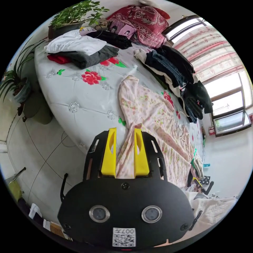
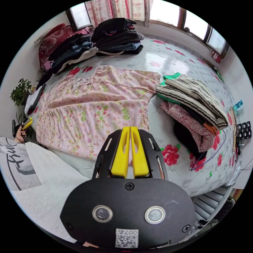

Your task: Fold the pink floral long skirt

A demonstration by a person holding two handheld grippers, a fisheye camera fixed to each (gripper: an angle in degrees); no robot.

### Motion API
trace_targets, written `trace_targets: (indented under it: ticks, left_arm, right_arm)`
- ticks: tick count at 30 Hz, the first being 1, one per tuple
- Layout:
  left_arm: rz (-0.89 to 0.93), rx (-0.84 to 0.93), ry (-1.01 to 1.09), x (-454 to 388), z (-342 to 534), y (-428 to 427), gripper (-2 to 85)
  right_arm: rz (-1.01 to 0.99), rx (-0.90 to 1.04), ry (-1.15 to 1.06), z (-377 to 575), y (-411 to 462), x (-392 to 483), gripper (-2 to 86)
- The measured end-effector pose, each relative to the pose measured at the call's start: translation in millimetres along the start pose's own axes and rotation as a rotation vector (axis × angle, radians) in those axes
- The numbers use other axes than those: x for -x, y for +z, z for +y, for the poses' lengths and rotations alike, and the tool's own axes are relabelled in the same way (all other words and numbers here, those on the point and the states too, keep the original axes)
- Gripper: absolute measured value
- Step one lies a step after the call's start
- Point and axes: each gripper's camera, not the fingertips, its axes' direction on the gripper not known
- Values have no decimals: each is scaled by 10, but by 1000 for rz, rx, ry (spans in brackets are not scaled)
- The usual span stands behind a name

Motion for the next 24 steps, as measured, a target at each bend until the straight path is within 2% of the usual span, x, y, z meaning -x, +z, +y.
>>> trace_targets:
  ticks: [7, 10, 13, 16, 19, 20, 22, 23, 24]
  left_arm:
    - [-52, 58, -58, 212, -747, 556, 83]
    - [-125, 64, 51, 94, -869, 630, 71]
    - [-144, 79, 169, 55, -894, 712, -1]
    - [28, 12, -23, 444, -847, 600, -6]
    - [273, -181, -382, 1136, -478, 391, -8]
    - [290, -201, -398, 1179, -427, 374, -7]
    - [279, -229, -357, 1134, -364, 333, -5]
    - [230, -233, -240, 936, -392, 292, 0]
    - [158, -211, -32, 571, -454, 264, 7]
  right_arm:
    - [-159, -68, -157, -413, -45, 804, -2]
    - [-149, -65, -200, -465, -78, 951, -2]
    - [-130, -40, -195, -470, -67, 961, -2]
    - [-121, 0, -161, -479, -28, 913, -2]
    - [-134, 21, -121, -491, -16, 874, -2]
    - [-142, 30, -111, -498, -11, 873, -2]
    - [-158, 45, -106, -512, 2, 889, -2]
    - [-166, 56, -109, -524, 11, 910, -2]
    - [-169, 61, -113, -531, 15, 922, -2]
